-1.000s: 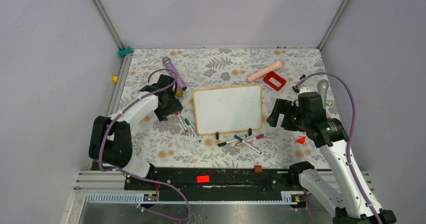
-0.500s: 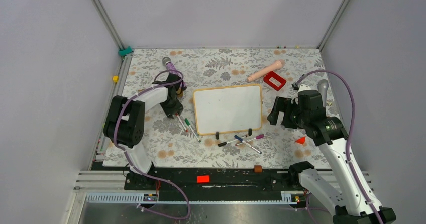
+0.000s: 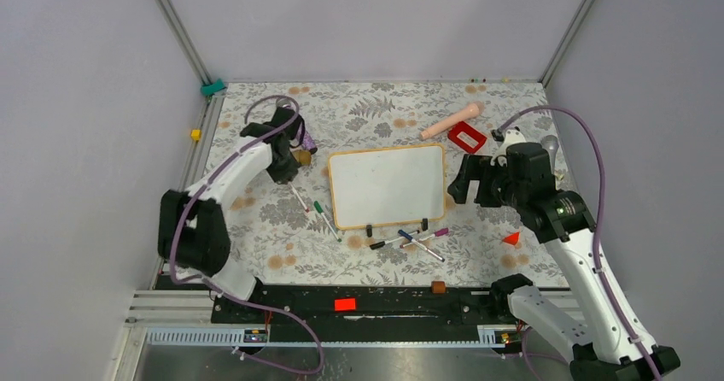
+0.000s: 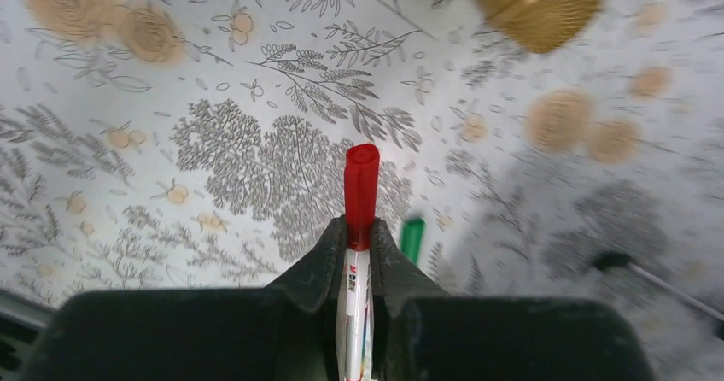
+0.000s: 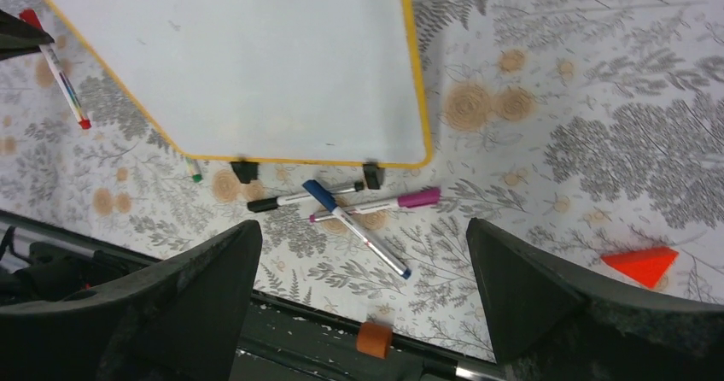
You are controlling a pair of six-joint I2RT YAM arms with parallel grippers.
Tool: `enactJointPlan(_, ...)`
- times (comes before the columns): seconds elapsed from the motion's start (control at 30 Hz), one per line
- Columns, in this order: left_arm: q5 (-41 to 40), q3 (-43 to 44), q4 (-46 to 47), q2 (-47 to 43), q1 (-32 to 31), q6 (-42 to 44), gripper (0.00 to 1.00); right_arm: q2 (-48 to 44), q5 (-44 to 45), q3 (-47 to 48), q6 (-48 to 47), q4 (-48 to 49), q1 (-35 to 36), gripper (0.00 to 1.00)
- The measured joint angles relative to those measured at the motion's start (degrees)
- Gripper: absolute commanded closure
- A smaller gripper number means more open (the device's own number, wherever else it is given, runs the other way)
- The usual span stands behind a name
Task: Write a sentence on the whiteboard
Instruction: Pick up the whiteboard marker from the center of the board, then pass from the left arm to the right
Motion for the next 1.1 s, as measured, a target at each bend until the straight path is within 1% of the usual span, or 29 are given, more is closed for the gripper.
enactJointPlan(0.07, -0.04, 1.92, -2.64, -4.85, 0.04, -1.31, 1.0, 1.38, 0.11, 1.68, 0.04, 0.81, 1.66, 0.02)
enactJointPlan(0.17, 0.59, 3.13, -5.09, -12.72, 0.13, -3.93, 1.0, 4.52, 1.09, 4.66, 0.28, 3.15, 6.23, 0.02)
enactJointPlan(0.27, 3.3, 3.13, -6.97, -19.5, 0.72, -7.5, 1.0, 7.21, 1.66, 6.75, 1.22, 6.19, 10.05, 0.02)
enactJointPlan(0.37, 7.72, 3.1, -7.72, -22.23, 1.62, -10.97, 1.0, 9.53, 3.02, 8.44, 2.1, 9.16, 13.44, 0.03)
enactJointPlan(0.53, 18.08, 2.64, -7.48, -22.75, 2.6, -17.51, 1.0, 11.93, 5.51, 10.23, 2.58, 15.06, 20.33, 0.04)
enactJointPlan(0.63, 23.98, 0.74, -6.27, -24.24, 2.6, -21.31, 1.0, 11.87, 6.34, 10.16, 2.91, 18.27, 23.78, 0.04)
enactJointPlan(0.77, 29.07, -3.1, -3.56, -30.56, 2.6, -27.04, 1.0, 11.72, 7.87, 10.05, 3.93, 20.9, 26.91, 0.04)
enactJointPlan(0.87, 30.69, -5.35, -1.22, -36.92, 2.21, -31.76, 1.0, 11.72, 8.39, 10.25, 5.7, 21.03, 28.0, 0.01)
enactJointPlan(0.97, 31.23, -8.33, 2.43, -42.01, 0.68, -36.87, 1.0, 11.93, 8.55, 11.21, 7.85, 21.11, 28.57, 0.01)
enactJointPlan(1.1, 31.52, -11.23, 7.5, -43.65, -2.95, -41.68, 1.0, 11.87, 7.48, 11.85, 10.91, 21.57, 28.65, 0.01)
